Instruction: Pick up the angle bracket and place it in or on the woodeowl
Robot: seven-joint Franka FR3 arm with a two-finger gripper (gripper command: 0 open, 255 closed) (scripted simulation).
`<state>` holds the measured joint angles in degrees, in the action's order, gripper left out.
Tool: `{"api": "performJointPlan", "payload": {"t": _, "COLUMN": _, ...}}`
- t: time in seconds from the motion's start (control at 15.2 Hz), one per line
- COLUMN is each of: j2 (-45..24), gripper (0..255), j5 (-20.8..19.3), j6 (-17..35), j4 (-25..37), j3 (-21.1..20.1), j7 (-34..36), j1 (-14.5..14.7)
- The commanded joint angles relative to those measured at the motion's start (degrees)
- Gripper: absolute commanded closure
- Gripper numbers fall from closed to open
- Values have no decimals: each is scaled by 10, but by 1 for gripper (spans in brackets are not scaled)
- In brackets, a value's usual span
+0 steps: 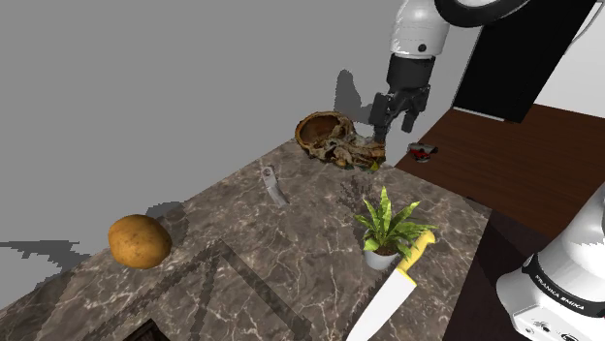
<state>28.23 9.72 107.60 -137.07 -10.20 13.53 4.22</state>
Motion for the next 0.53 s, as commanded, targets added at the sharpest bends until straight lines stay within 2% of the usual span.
{"api": "performJointPlan", "payload": {"t": 0.0, "j2": -39, "gripper": 0, "j5": 2, "j6": 29, "j4": 16, "j3": -22, "j7": 31, "j1": 3}}
{"api": "performJointPlan", "payload": {"t": 0.46, "j2": -183, "gripper": 0, "j5": -28, "j6": 99, "j4": 98, "j3": -85, "j7": 140, "j1": 8}}
